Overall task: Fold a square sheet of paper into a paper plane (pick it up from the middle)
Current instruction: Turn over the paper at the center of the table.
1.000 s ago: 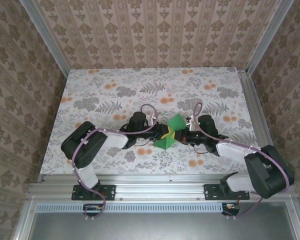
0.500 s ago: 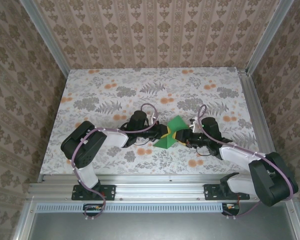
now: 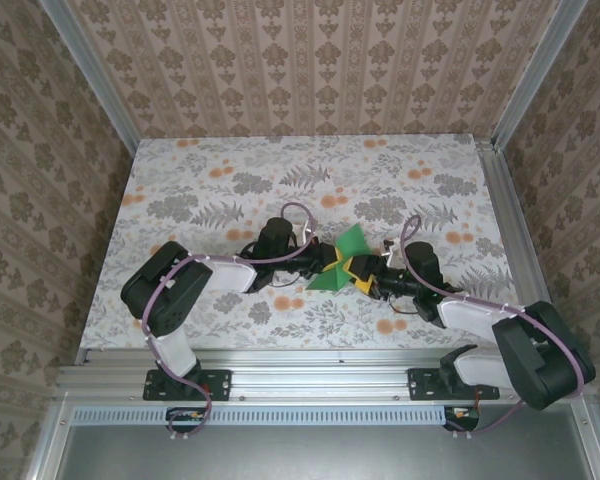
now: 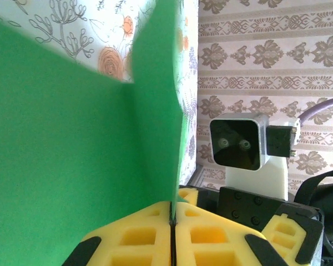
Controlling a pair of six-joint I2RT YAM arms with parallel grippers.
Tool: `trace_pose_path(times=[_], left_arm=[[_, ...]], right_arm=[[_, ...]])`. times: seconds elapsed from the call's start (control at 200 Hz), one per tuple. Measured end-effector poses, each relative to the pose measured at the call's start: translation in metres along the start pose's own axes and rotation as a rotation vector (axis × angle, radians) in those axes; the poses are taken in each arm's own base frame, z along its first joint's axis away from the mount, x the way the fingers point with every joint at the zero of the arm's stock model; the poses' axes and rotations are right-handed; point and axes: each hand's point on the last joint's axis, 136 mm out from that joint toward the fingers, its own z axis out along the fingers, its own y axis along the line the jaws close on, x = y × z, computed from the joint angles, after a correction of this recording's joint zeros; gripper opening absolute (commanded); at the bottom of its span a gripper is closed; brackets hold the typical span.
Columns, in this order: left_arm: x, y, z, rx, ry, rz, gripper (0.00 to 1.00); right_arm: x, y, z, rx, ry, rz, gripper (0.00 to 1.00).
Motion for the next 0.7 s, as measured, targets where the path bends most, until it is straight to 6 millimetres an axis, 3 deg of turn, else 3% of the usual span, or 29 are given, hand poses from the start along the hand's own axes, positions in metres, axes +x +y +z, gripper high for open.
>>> trace_pose_path(times=[0.265,0.44,0.7], left_arm=[[-0.001,-0.005,0.002,0.025,-0.008,0.004,0.09],[-0.001,-0.002,0.001,0.021,-0.012,0.002,0.1],[-0.002,0.008,-0.003,0.0,-0.021,-0.017,0.1]], right_arm=[[-0.001,0.011,0.007,-0.055,-0.009,0.047,0.5],[-0.004,0.016,0.008,-0.082,-0.019,0.085,0.58],[-0.001,0.006,0.01,-0.075,-0.015,0.18,0.6]])
